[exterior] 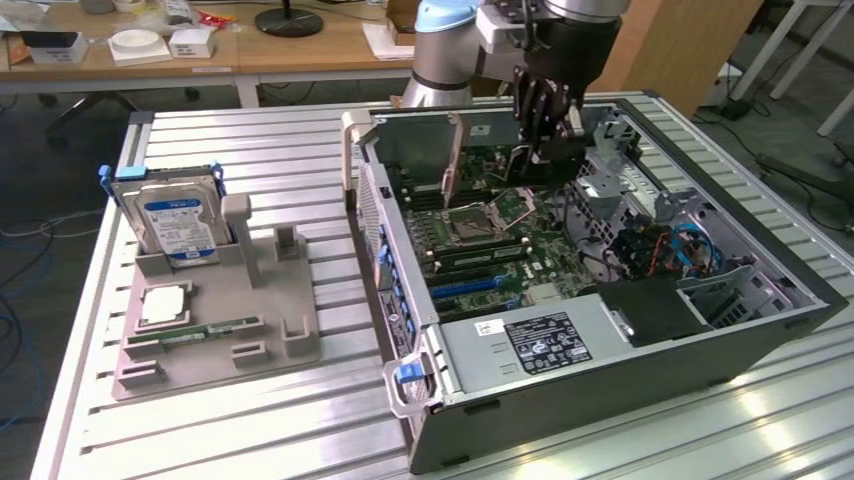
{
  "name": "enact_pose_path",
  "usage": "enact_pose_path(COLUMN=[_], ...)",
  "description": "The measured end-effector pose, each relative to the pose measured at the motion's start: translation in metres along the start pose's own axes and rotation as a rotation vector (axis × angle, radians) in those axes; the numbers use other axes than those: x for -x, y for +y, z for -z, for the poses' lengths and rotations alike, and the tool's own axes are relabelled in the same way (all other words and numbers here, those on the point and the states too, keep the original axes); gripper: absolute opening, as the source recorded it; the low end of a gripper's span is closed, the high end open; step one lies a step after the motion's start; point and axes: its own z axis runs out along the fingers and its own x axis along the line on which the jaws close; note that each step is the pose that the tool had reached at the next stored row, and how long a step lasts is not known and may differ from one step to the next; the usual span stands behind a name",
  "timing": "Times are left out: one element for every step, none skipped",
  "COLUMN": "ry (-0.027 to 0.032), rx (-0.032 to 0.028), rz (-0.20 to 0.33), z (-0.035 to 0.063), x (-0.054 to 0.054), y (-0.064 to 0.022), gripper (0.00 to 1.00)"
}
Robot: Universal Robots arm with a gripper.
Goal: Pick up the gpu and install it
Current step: 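Insert the gpu into the slot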
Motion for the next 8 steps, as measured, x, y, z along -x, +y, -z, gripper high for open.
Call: enact_pose_path(ry=[0.0001, 0.0002, 0.0003, 0.0002, 0.0001, -0.0001, 0.0001, 0.0001], rx=[0.0005, 0.0006, 0.0007, 0.0007, 0.0006, 0.0008, 0.0012, 0.0015], rz=[0.000, 0.001, 0.001, 0.001, 0.002, 0.002, 0.003, 0.005], z=[-0.0008, -0.0012, -0.0015, -0.0019, -0.0026, -0.0035, -0.0045, -0.0056], x=[0.0000, -0.0001, 0.0000, -0.0001, -0.0001, -0.0002, -0.0002, -0.0002], y=[0.0000, 0.0000, 0.0000, 0.0000, 0.0001, 0.0001, 0.0001, 0.0001], gripper=[0.27, 0.27, 0.27, 0.27, 0.27, 0.27, 0.27, 0.27])
